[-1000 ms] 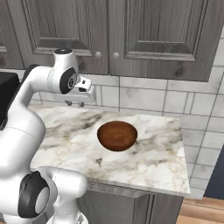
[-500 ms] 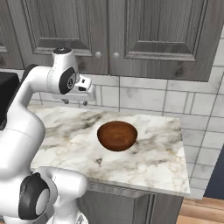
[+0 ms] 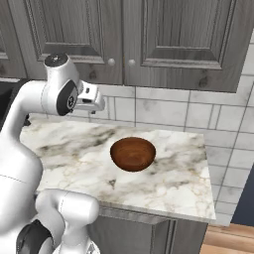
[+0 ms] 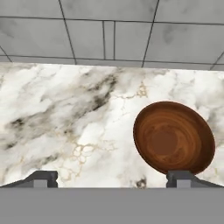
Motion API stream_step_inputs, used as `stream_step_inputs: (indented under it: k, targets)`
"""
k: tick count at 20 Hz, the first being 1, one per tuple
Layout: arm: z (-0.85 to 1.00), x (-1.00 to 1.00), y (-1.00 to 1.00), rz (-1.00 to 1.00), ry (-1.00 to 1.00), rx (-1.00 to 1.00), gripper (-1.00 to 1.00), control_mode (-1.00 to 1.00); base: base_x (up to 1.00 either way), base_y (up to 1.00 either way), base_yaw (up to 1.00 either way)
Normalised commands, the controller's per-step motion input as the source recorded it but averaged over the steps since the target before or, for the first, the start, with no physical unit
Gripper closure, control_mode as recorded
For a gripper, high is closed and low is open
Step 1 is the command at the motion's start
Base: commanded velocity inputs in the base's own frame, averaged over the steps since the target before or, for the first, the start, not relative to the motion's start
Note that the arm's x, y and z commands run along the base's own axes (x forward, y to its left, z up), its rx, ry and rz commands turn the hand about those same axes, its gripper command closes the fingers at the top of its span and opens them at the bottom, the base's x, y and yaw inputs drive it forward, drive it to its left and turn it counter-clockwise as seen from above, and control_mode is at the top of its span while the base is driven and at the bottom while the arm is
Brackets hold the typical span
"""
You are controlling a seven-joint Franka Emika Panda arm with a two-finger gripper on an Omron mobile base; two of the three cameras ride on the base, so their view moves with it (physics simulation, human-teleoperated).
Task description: Open the cabinet. Pick the mango and orange from the cabinet and place them into the bowl. Then close the cabinet.
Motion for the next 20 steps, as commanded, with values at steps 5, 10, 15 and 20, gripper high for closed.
stream_step_inputs:
  k: [5, 10, 15, 20]
  targets:
    - [0.23, -0.45, 0.00, 0.00, -0.28, 0.00, -1.00, -1.00, 0.00, 0.00, 0.00]
    - [0.33, -0.31, 0.00, 0.00, -0.25, 0.00, -1.00, -1.00, 0.00, 0.00, 0.00]
    - [0.36, -0.21, 0.00, 0.00, -0.24, 0.00, -1.00, -1.00, 0.00, 0.00, 0.00]
    - [0.40, -0.25, 0.00, 0.00, -0.28, 0.00, -1.00, -1.00, 0.00, 0.00, 0.00]
